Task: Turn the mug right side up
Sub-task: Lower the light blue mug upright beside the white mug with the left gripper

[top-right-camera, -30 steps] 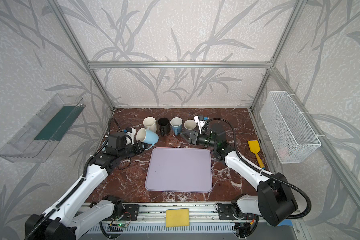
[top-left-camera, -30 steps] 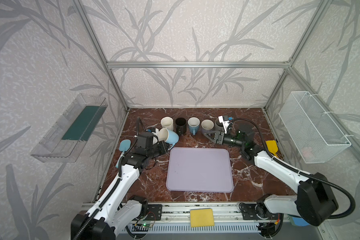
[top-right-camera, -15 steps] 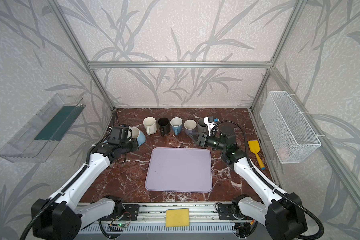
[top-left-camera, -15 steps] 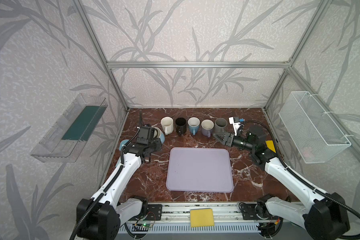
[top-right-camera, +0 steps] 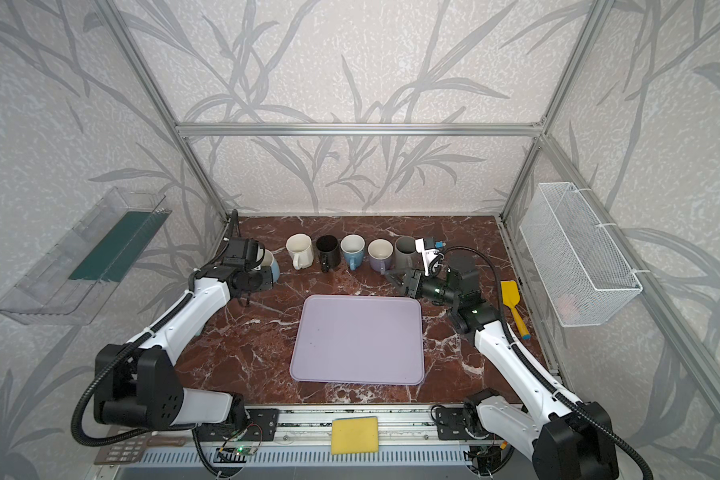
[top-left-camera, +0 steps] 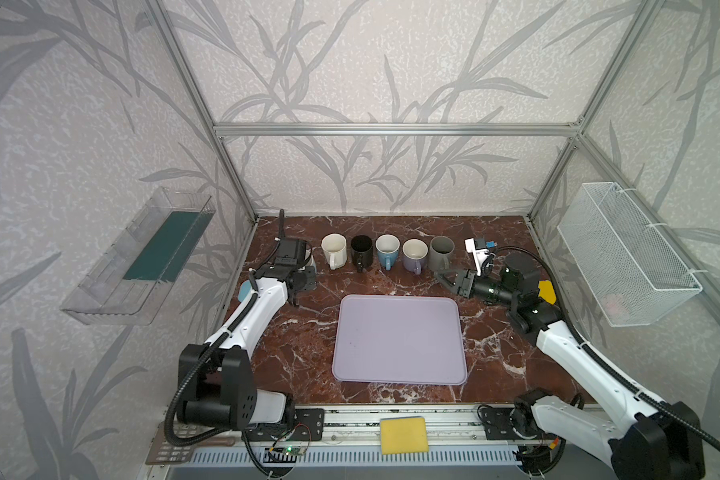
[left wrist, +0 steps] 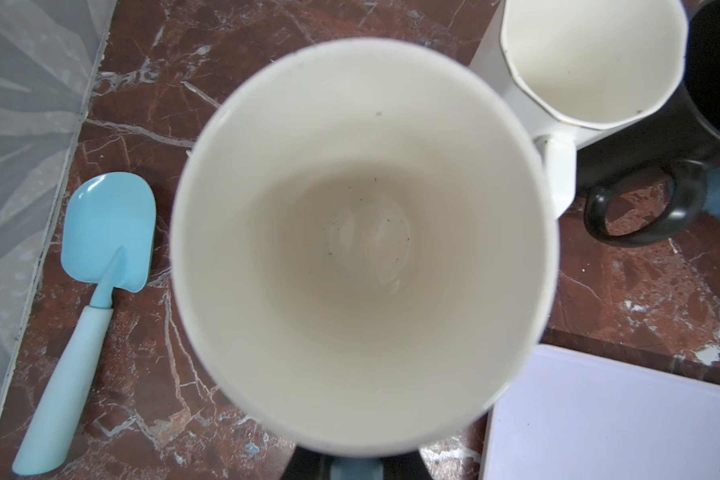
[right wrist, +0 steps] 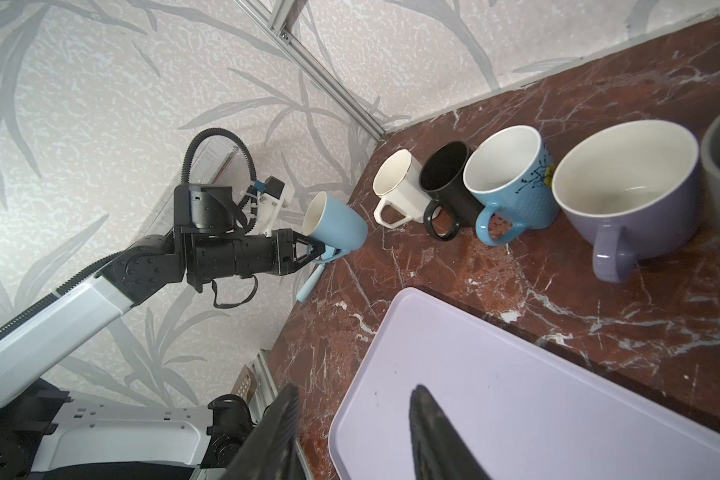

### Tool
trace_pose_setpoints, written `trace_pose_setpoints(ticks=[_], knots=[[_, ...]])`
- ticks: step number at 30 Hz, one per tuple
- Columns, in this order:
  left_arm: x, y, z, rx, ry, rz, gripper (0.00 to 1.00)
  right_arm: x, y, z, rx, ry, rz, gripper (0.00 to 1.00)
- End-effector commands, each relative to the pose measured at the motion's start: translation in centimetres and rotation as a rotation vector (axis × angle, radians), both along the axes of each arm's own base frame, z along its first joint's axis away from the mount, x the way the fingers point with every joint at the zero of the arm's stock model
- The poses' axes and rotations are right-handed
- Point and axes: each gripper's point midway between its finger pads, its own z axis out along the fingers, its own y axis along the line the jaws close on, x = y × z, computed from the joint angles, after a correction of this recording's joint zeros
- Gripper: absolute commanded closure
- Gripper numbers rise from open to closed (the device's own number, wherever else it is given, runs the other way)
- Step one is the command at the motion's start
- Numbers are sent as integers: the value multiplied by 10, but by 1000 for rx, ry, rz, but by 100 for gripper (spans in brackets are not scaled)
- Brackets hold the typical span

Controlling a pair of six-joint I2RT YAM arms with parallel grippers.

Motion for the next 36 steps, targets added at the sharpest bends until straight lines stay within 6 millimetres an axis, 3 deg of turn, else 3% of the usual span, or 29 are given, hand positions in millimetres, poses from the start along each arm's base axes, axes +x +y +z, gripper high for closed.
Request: trace_pose_setpoints(ticks=[1,18,36], knots=[[36,6,33,28,-122,-15,100,-8,-4,5,-14,-7,13,55],[94,15,14,92,6,-121,100,-28,-25,2,-58,2,-28,55],[112,15,-14,62,87,-149,100,-29,-26,0,-39,16,-37,55]])
